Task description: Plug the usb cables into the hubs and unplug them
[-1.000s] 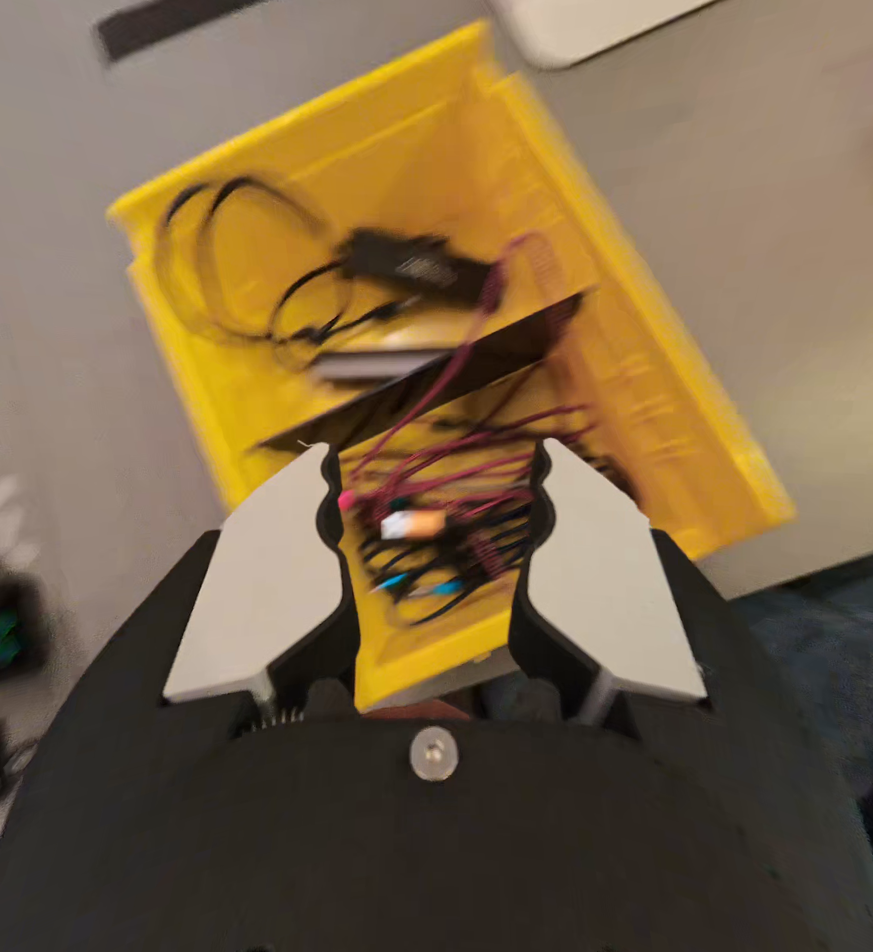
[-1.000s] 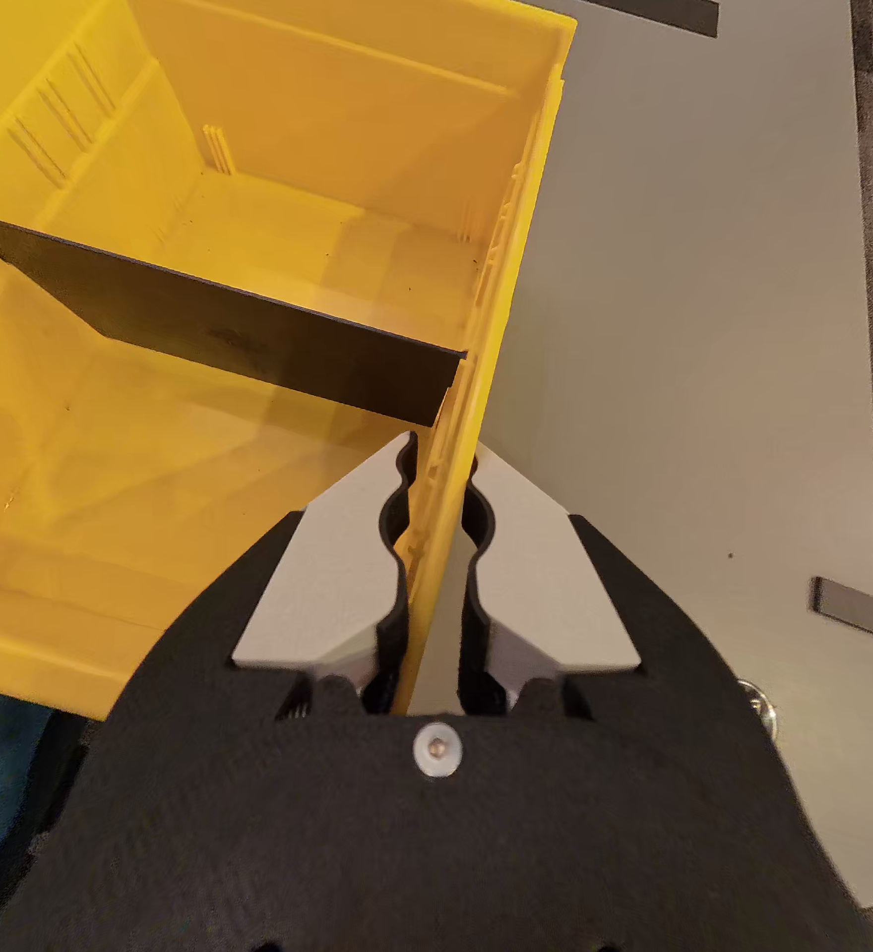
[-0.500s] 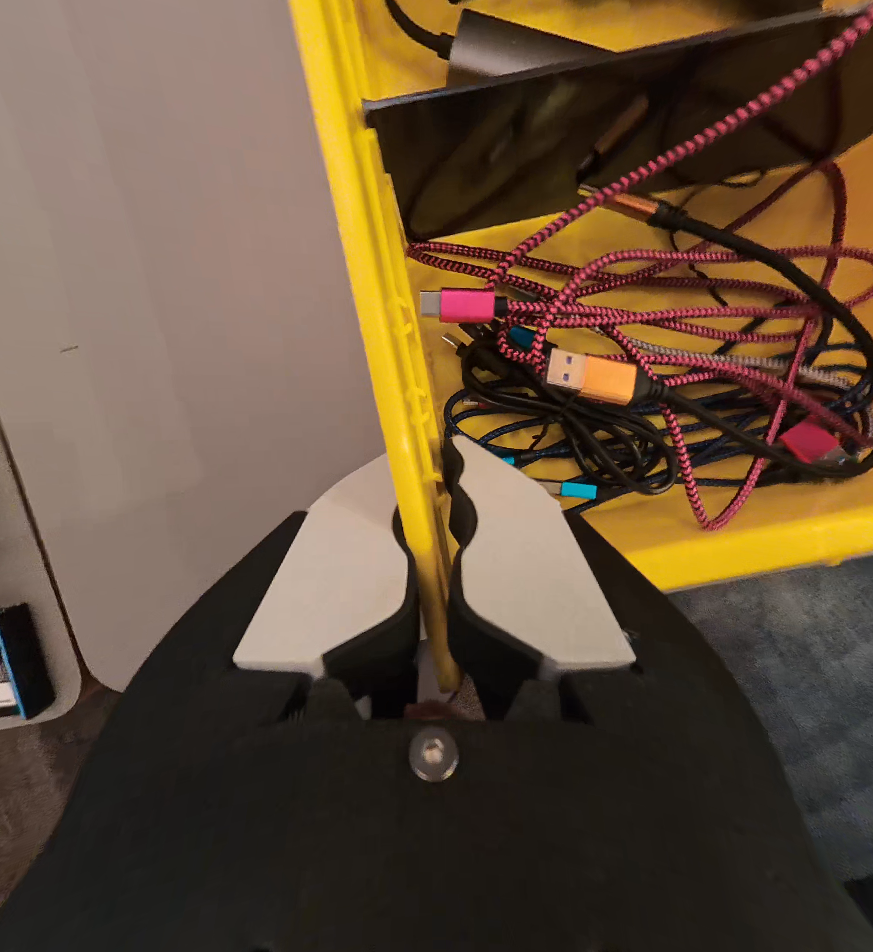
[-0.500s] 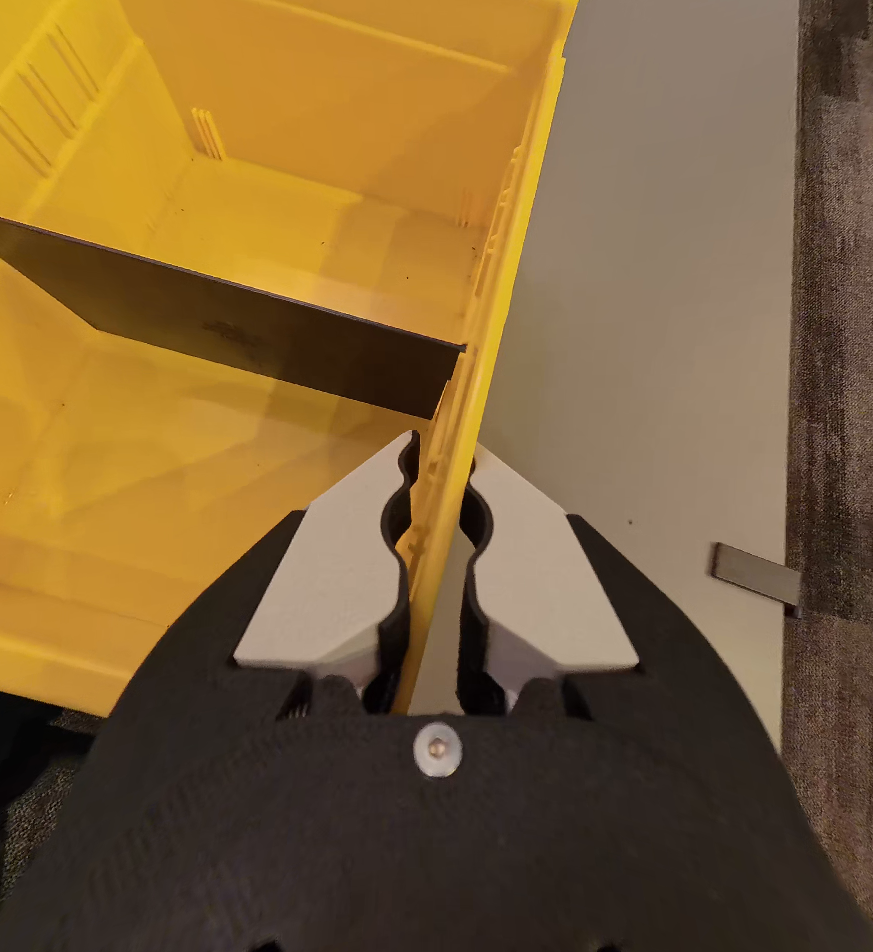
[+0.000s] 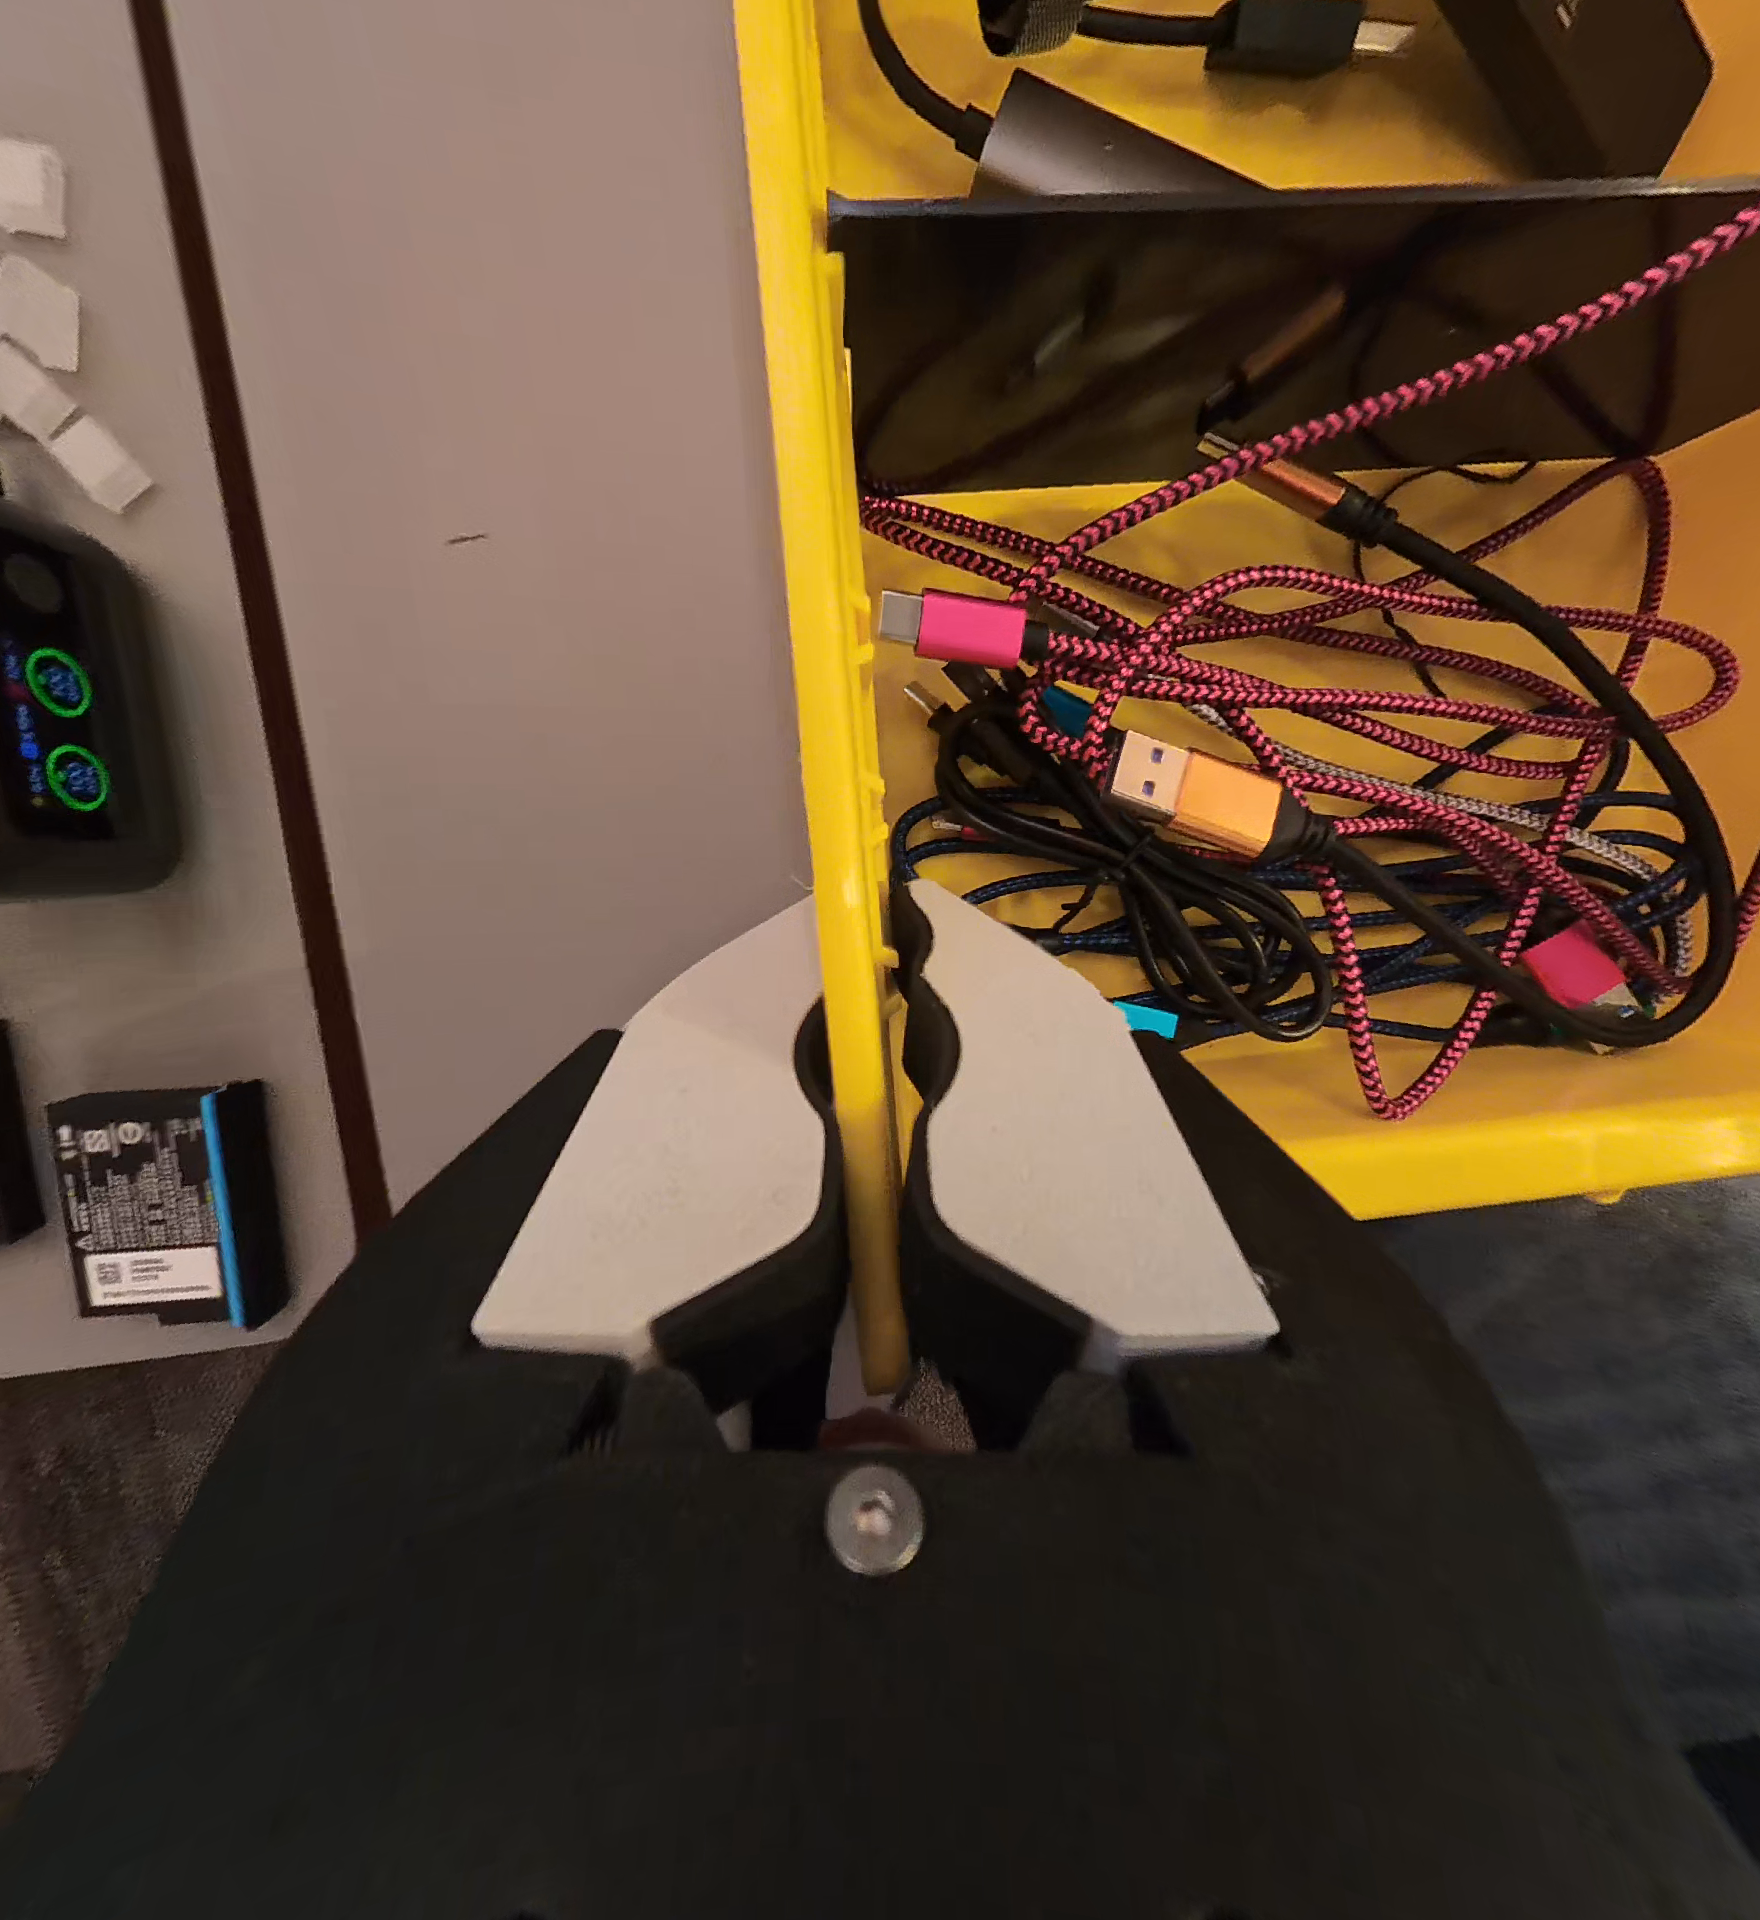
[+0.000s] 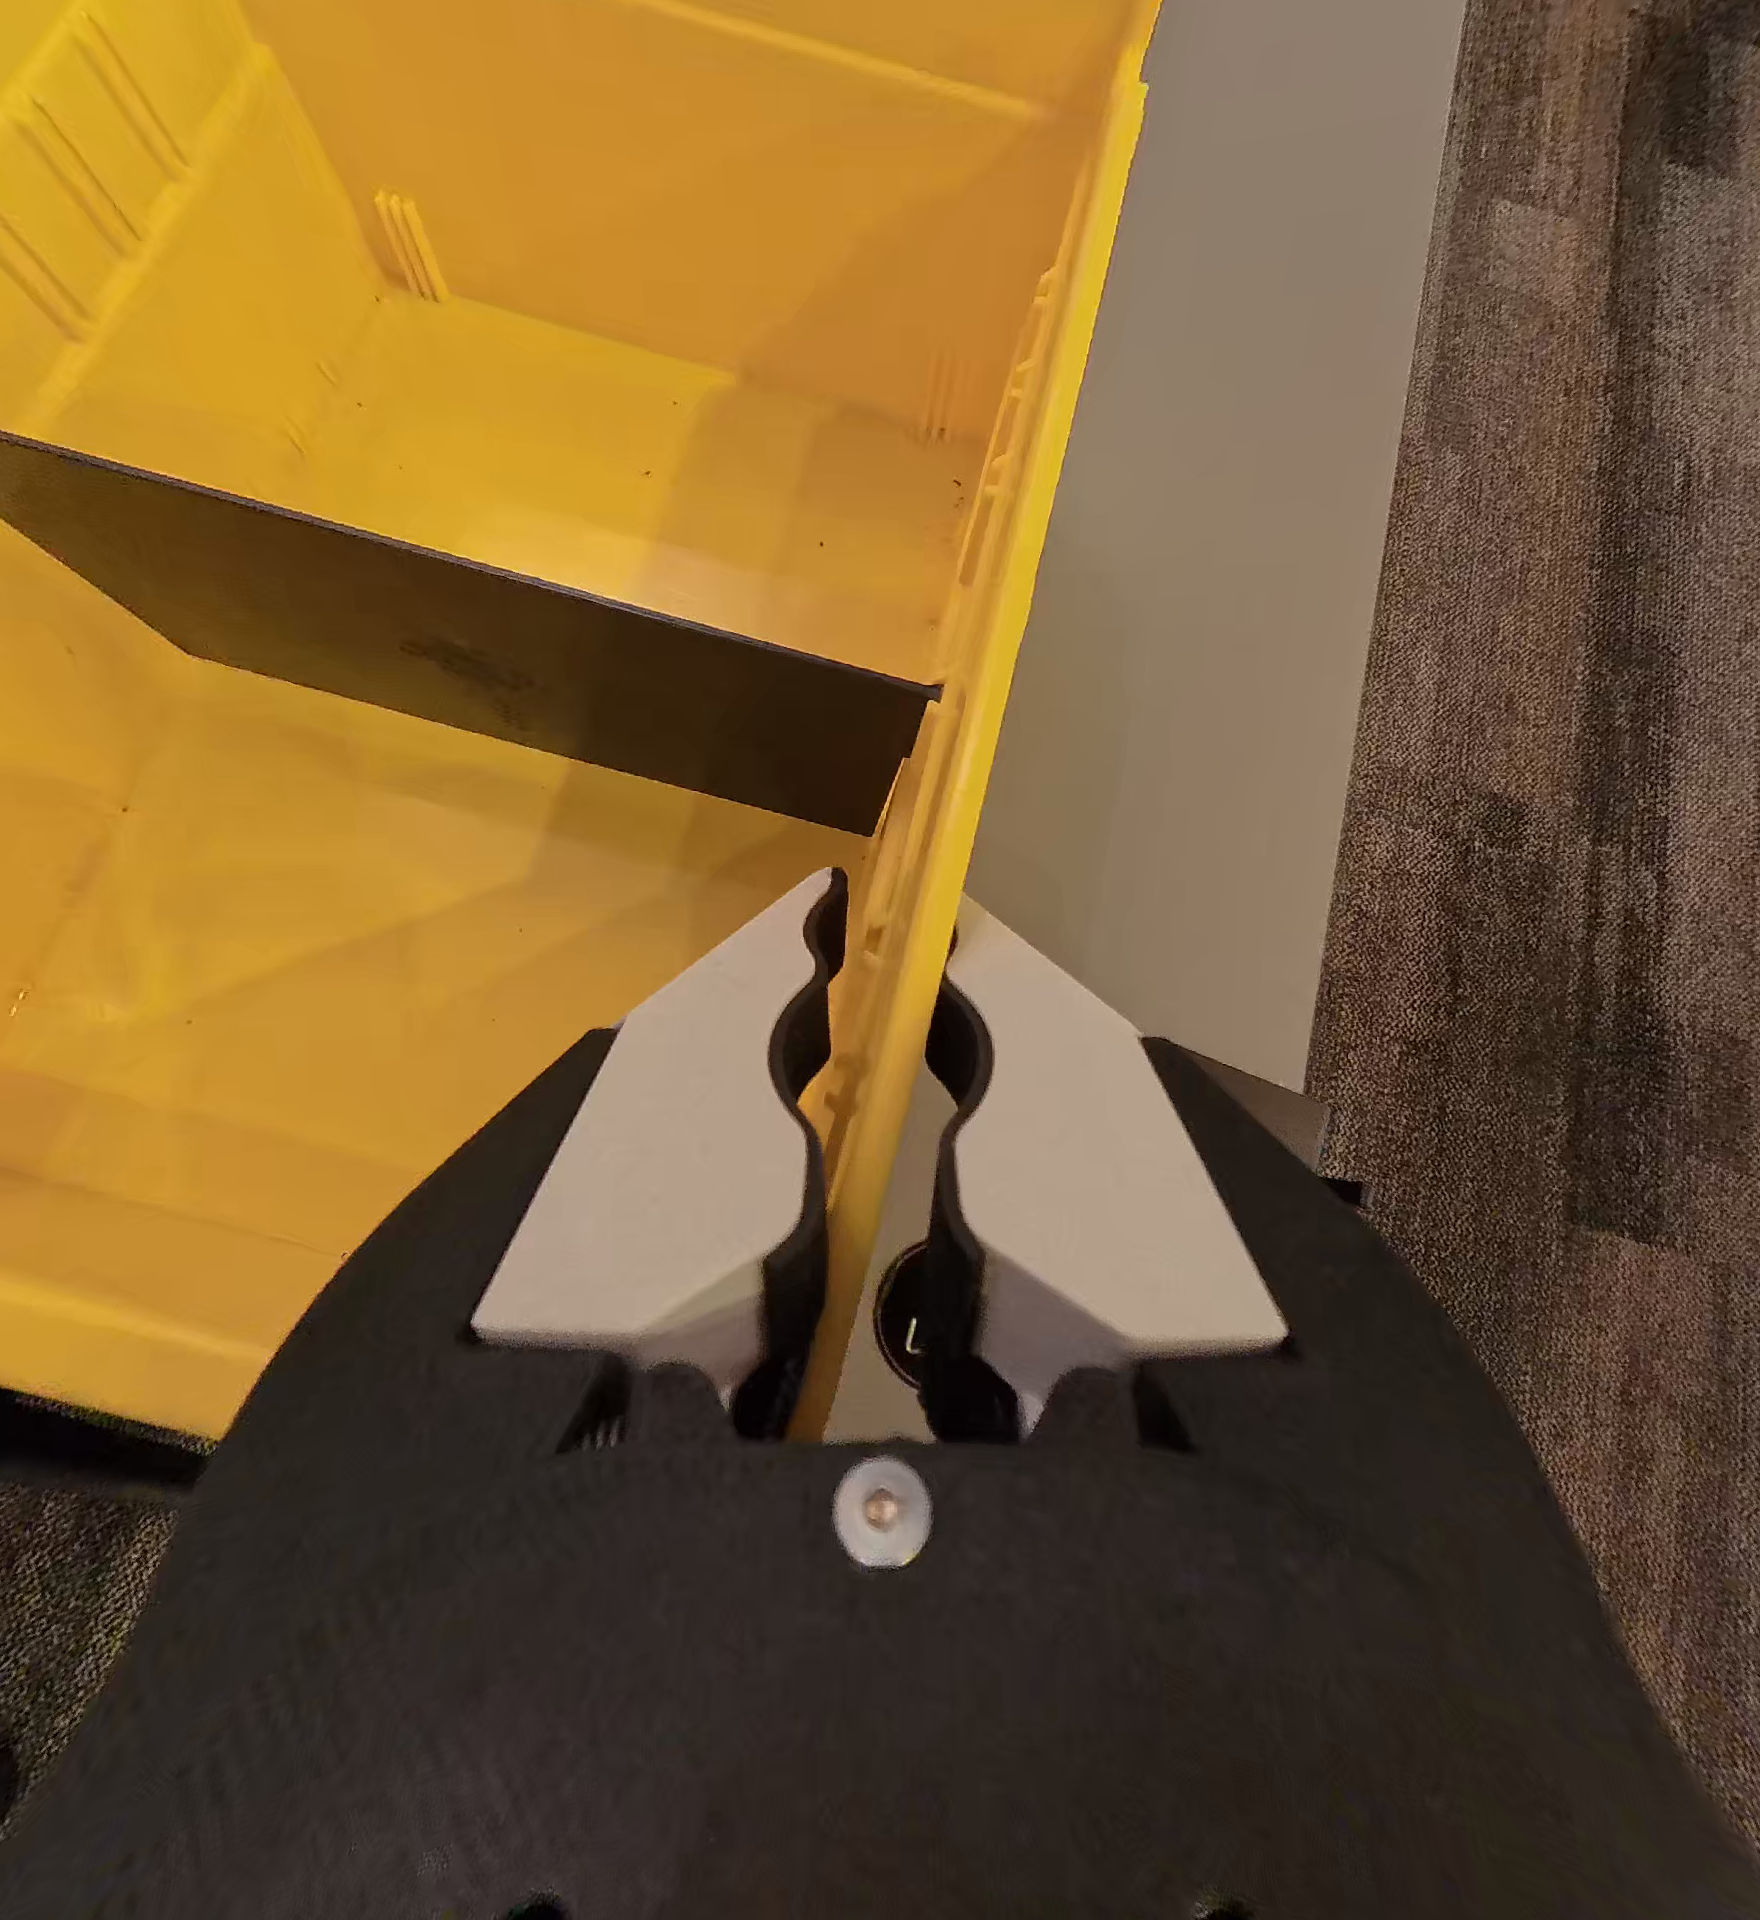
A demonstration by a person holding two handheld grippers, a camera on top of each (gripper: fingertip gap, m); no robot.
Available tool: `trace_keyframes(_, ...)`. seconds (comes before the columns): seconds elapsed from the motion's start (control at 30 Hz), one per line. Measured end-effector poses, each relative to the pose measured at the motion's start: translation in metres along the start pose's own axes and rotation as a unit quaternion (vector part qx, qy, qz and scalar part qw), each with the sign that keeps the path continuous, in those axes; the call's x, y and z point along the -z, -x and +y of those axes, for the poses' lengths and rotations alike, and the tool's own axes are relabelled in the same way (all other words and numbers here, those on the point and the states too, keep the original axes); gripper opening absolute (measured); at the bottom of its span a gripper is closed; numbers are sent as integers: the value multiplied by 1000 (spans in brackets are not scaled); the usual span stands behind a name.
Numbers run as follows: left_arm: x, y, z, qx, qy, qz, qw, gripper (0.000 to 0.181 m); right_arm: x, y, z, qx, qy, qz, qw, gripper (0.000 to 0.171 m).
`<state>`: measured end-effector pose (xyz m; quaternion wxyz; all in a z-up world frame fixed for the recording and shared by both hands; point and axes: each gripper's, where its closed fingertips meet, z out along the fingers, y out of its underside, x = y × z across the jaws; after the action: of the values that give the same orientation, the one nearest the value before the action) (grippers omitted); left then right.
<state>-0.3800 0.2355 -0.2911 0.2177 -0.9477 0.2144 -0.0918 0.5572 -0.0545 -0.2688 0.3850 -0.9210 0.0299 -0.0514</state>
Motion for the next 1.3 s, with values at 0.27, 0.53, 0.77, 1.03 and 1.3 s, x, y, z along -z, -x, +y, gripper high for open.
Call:
trace_keyframes(0.27, 9, 23, 1, 27, -33, -11, 999, 36, 8, -8, -8, -4, -21, 36, 999, 39)
trace_keyframes(0.53, 97, -62, -80, -72, -216, -6, 974, 73, 85, 22, -93, 96, -140, 147, 974, 53)
trace_keyframes(0.77, 56, -292, -128, -272, -213, 102, 933, 137, 55, 237, -168, 224, -185, -40, 956, 63)
trace_keyframes(1.03, -98, -410, -118, -324, -106, 139, 930, 146, -55, 409, -166, 209, -154, -243, 935, 114)
trace_keyframes(1.3, -146, -413, -113, -314, -88, 126, 937, 145, -152, 424, -115, 212, -38, -225, 950, 146)
